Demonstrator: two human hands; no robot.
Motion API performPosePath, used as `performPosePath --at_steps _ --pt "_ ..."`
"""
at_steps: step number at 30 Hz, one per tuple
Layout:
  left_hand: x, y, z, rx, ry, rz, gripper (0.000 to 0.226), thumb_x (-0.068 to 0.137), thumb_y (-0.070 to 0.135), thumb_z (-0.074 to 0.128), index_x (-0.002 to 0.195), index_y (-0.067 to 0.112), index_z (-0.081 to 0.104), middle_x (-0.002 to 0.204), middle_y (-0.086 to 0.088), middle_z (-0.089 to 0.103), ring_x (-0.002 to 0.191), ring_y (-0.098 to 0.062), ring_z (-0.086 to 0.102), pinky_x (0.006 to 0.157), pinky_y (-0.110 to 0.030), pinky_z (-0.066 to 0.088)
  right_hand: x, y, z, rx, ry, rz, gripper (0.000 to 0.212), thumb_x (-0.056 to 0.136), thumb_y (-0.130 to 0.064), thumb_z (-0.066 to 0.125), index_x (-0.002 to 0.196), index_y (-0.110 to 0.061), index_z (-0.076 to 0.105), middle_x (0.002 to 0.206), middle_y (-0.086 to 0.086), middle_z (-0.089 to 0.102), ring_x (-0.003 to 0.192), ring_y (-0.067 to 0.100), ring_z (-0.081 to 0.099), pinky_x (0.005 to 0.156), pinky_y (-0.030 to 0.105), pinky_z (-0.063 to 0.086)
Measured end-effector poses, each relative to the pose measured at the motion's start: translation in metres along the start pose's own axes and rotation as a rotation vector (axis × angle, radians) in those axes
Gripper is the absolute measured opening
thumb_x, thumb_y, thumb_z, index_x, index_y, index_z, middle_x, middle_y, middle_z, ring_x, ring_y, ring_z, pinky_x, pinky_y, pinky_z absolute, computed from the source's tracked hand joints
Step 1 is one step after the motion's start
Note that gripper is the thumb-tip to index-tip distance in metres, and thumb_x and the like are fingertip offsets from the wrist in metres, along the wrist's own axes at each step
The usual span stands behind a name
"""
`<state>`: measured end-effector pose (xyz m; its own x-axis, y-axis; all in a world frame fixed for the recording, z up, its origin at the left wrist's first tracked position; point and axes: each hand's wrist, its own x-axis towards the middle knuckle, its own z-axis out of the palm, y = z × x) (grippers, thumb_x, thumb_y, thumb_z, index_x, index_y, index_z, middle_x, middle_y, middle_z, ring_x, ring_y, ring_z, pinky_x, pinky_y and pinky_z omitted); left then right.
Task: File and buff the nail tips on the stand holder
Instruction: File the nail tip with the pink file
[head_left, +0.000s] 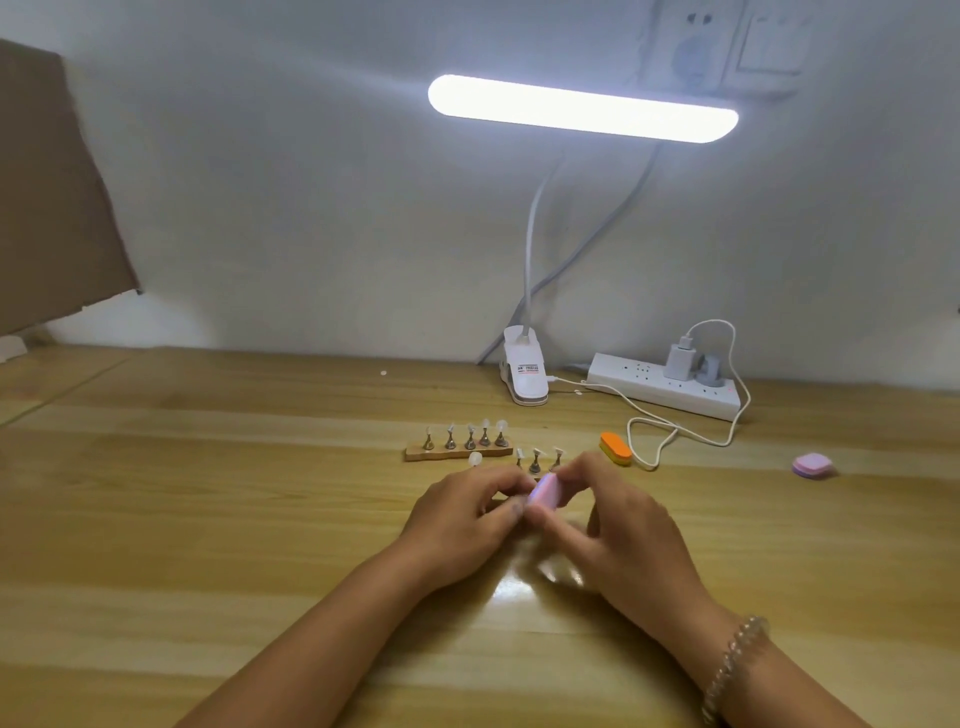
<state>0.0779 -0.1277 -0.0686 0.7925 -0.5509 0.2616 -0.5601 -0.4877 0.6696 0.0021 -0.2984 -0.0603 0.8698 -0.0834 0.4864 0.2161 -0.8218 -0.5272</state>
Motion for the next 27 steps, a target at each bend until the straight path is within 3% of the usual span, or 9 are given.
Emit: performPosePath --at_steps 6,9,12,16,19,23,27 --pt "-0.0002 0.0023 -0.0005 -0.016 0.001 0.001 0.016 0.097 0.028 0.06 0.101 0.038 0.071 0.087 0.029 0.063 0.063 0.016 0.049 0.058 -0.009 0.029 0.0024 0.0041 -0.0013 0.043 0.024 0.037 0.031 0.08 -0.061 0.064 0.09 -0.032 0.054 0.088 -0.025 0.064 0.068 -0.003 0.057 0.06 0.025 0.042" --pt "-0.0003 0.0021 -0.0011 -0.033 -0.003 -0.012 0.016 0.095 0.026 0.061 0.1 0.037 0.072 0.087 0.028 0.065 0.065 0.014 0.051 0.061 -0.012 0.032 -0.0014 -0.0008 0.0002 -0.003 -0.019 -0.042 0.036 0.077 -0.066 0.06 0.093 -0.033 0.054 0.087 -0.026 0.063 0.061 -0.005 0.053 0.054 0.018 0.033" --pt "-0.0009 0.0027 -0.0009 -0.046 0.008 -0.026 0.013 0.095 0.03 0.064 0.097 0.04 0.072 0.084 0.031 0.063 0.063 0.013 0.051 0.062 -0.015 0.035 0.0033 0.0027 -0.0019 0.0 0.027 0.047 0.034 0.078 -0.064 0.059 0.09 -0.032 0.057 0.087 -0.023 0.065 0.064 0.0 0.054 0.062 0.03 0.045" --pt "-0.0007 0.0032 -0.0019 -0.144 -0.002 -0.038 0.013 0.089 0.024 0.069 0.09 0.036 0.073 0.099 0.019 0.071 0.083 0.004 0.065 0.078 -0.028 0.051 -0.0021 -0.003 -0.0013 -0.069 -0.02 -0.049 0.037 0.077 -0.067 0.057 0.092 -0.033 0.056 0.087 -0.022 0.061 0.061 -0.002 0.05 0.054 0.022 0.039" --pt "-0.0012 0.003 -0.0012 -0.1 0.015 -0.028 0.008 0.091 0.03 0.069 0.091 0.037 0.073 0.098 0.02 0.07 0.069 0.01 0.057 0.071 -0.023 0.045 0.0029 0.0012 -0.0034 -0.031 0.013 0.069 0.033 0.08 -0.061 0.062 0.092 -0.031 0.058 0.087 -0.021 0.064 0.069 0.001 0.057 0.065 0.032 0.049" --pt "-0.0015 0.0022 -0.0016 -0.075 -0.003 -0.011 0.012 0.089 0.027 0.069 0.091 0.038 0.073 0.095 0.023 0.068 0.077 0.007 0.058 0.068 -0.019 0.039 -0.0019 -0.0026 -0.0024 -0.055 -0.049 -0.044 0.038 0.076 -0.068 0.057 0.093 -0.034 0.056 0.087 -0.021 0.061 0.061 -0.002 0.05 0.055 0.022 0.039" --pt "-0.001 0.002 -0.0011 -0.087 0.005 -0.019 0.01 0.093 0.03 0.066 0.096 0.037 0.073 0.099 0.022 0.07 0.068 0.008 0.056 0.07 -0.025 0.046 0.0005 0.0013 -0.003 -0.062 0.012 0.041 0.041 0.077 -0.069 0.053 0.094 -0.033 0.058 0.087 -0.023 0.063 0.067 0.0 0.055 0.061 0.028 0.045"
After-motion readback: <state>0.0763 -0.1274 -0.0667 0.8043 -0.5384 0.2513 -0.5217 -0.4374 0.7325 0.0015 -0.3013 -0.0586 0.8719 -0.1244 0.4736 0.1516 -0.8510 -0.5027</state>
